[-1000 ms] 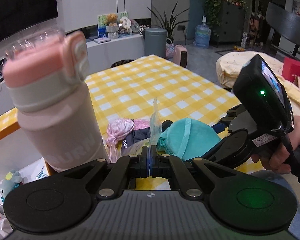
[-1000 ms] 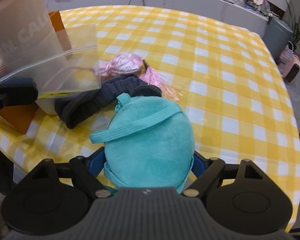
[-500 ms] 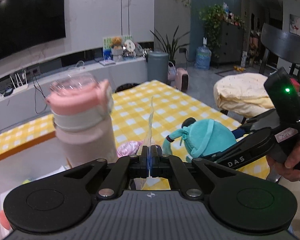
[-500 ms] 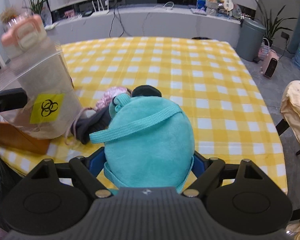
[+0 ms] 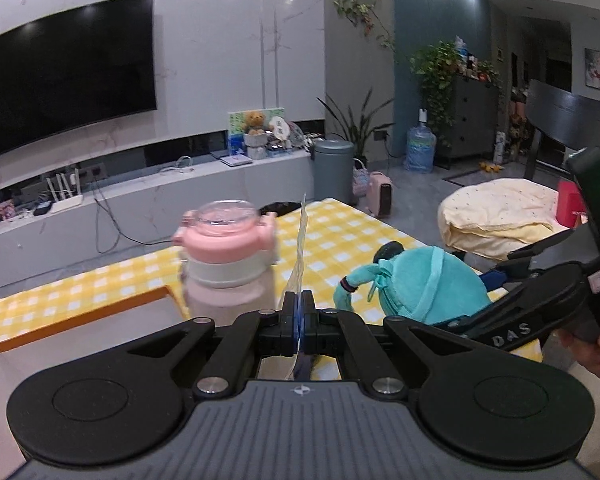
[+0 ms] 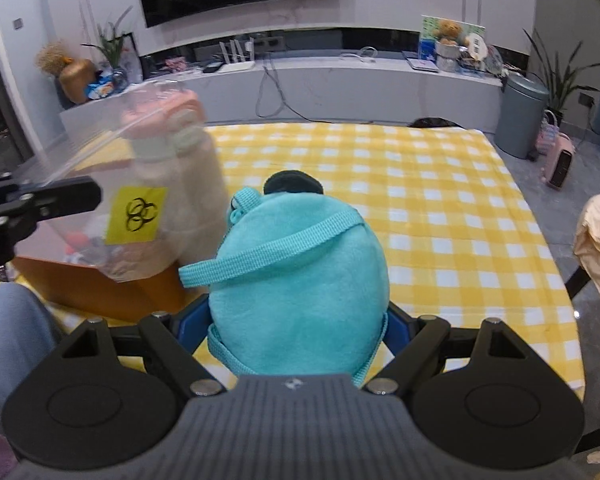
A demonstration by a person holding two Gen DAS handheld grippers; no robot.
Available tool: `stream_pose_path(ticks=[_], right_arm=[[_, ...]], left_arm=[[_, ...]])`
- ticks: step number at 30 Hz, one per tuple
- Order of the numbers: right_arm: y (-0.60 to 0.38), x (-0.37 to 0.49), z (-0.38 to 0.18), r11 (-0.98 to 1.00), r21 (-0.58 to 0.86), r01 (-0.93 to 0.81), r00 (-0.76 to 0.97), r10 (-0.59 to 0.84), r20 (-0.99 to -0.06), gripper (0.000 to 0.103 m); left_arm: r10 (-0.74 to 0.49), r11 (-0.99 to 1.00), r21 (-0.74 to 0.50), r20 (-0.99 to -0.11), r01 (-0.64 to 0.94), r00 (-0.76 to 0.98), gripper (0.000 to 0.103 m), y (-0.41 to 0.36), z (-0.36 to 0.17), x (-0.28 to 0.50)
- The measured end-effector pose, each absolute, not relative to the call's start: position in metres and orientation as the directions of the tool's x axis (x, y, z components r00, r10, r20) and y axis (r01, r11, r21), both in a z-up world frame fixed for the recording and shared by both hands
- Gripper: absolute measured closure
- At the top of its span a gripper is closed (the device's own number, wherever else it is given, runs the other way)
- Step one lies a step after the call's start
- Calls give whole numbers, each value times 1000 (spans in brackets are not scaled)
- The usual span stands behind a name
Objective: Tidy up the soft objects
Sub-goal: 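Carry the teal bag with the right tool while the left tool carries the plastic bag to the box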
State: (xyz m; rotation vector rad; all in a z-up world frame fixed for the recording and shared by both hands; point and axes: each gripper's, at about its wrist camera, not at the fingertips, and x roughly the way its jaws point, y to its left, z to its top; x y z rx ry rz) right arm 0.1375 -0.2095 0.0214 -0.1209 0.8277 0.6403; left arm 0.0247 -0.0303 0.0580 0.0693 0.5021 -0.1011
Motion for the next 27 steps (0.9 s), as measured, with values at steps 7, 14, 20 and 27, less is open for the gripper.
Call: stream_pose_path(ticks=[7, 14, 20, 27], right_arm=[[-176, 109, 45, 739, 132, -661, 475, 547, -689, 20], [-129, 85, 67, 647, 103, -755, 434, 612, -661, 20], [-82, 78, 76, 573, 90, -814, 388, 654, -650, 20], [-29, 88, 79, 549, 81, -832, 376, 665, -645, 20]], left_arm=[[-15, 999, 28, -454, 31, 891, 102, -3, 63, 10], [60, 998, 6, -420, -63, 905, 102, 31, 67, -5], [130, 989, -9, -408, -146, 904, 102, 64, 69, -12], [232, 968, 4, -392, -250, 890, 102, 97, 71, -15]])
